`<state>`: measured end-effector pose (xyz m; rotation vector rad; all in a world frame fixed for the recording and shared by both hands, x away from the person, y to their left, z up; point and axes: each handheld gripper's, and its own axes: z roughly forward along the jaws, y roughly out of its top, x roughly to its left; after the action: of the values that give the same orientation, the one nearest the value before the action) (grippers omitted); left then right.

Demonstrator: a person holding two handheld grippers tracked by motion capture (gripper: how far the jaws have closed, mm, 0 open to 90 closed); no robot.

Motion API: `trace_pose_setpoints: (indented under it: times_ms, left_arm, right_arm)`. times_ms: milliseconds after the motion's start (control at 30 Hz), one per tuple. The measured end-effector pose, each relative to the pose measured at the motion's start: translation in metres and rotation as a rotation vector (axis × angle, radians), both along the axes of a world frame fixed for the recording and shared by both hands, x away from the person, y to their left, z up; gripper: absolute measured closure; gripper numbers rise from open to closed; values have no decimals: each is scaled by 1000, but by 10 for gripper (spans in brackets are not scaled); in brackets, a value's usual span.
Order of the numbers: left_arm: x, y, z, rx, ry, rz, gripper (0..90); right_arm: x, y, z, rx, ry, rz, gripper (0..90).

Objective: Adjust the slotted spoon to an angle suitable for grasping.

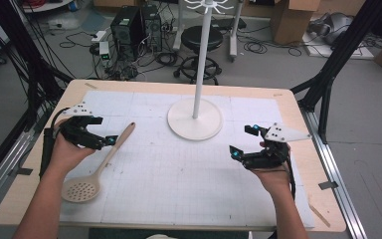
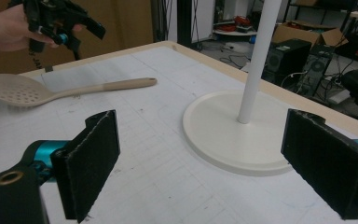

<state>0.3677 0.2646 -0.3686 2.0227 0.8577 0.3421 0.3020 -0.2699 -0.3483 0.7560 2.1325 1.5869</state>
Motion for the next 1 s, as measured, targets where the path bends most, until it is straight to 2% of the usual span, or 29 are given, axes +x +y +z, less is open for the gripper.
trace_pose_setpoints:
  times_ms: [67,100,133,167,200,233,267,433,567,600,667,767,867,1000]
  left_arm:
    - [7,-2,-7,32,46,20,17]
    - [7,-2,-7,32,46,20,17]
    - [9,-2,-10,38,66,28,17]
    - [13,-3,-14,64,90,40,17]
    - [13,-3,-14,64,90,40,17]
    - [16,-3,-18,82,111,48,17]
    - [18,-3,-20,82,126,50,17]
    - [23,-6,-28,113,155,46,18]
    - [28,-9,-38,183,222,93,18]
    - [28,-10,-39,201,230,95,18]
    - [29,-11,-41,202,236,104,18]
    - [30,-13,-43,215,255,80,126]
    - [31,-15,-45,225,262,63,136]
    - [33,-15,-49,240,283,75,210]
  right_arm:
    - [0,0,-1,-2,1,0,100]
    - [0,0,-1,-2,3,1,100]
    - [0,0,-1,-2,3,1,100]
    - [0,0,-2,-2,2,0,100]
    - [0,0,-2,-2,2,0,100]
    - [1,0,-2,-1,2,0,100]
    - [1,0,-3,-4,2,0,100]
    - [3,0,-5,-10,12,-3,100]
    - [3,0,-7,-12,19,-4,102]
    - [3,0,-7,-13,18,-2,104]
    - [3,1,-7,-19,15,-2,105]
    - [4,2,-7,-28,14,-1,105]
    - [4,2,-7,-27,15,3,104]
    - [4,2,-8,-29,14,-2,104]
